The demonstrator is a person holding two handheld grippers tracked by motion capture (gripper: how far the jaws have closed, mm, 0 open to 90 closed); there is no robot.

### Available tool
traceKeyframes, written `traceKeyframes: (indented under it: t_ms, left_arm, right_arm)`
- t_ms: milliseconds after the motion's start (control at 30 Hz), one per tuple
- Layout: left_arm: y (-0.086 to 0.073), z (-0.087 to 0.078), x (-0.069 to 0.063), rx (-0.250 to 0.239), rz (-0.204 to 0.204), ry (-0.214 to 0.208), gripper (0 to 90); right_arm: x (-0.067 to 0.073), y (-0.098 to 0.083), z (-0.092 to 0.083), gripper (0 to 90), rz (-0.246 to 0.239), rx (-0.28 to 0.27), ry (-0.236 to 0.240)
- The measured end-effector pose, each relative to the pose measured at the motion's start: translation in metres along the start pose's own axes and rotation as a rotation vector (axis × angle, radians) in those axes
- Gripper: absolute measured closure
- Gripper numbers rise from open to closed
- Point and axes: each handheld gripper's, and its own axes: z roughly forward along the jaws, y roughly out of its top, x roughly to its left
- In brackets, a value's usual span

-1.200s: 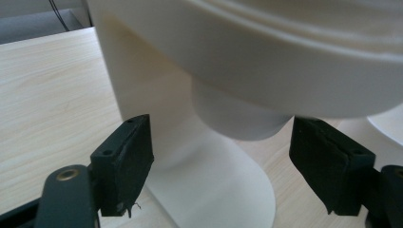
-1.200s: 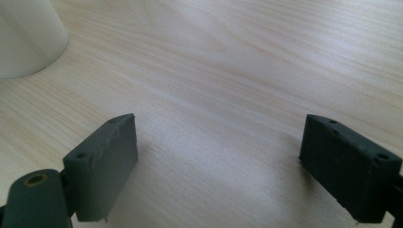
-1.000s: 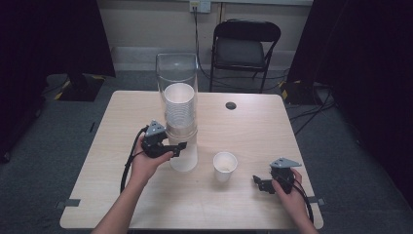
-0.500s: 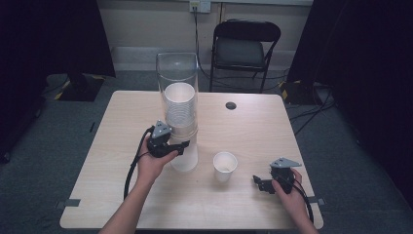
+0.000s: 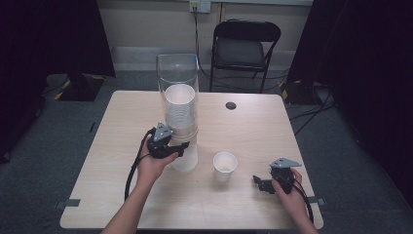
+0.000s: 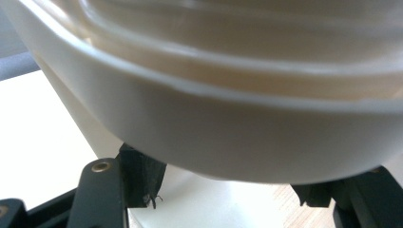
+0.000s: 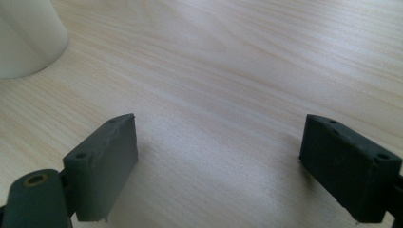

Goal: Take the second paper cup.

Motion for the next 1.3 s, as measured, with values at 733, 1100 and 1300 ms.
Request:
traceKeyframes:
  t_ms: [733, 1100, 1300]
  left_arm:
    - [-0.001, -0.001, -0.004, 0.022, 0.028, 0.024, 37.9]
    - [-0.014, 0.004, -0.008, 0.129, 0.052, 0.035, 38.2]
    - [-0.065, 0.015, -0.013, 0.304, 0.027, 0.022, 38.0]
  right_arm:
    - [0.0, 0.0, 0.0, 11.8, 0.0, 0.0, 0.0]
    - [0.0, 0.0, 0.0, 11.8, 0.0, 0.0, 0.0]
    - [0.0, 0.0, 0.0, 11.8, -0.002, 0.0, 0.0]
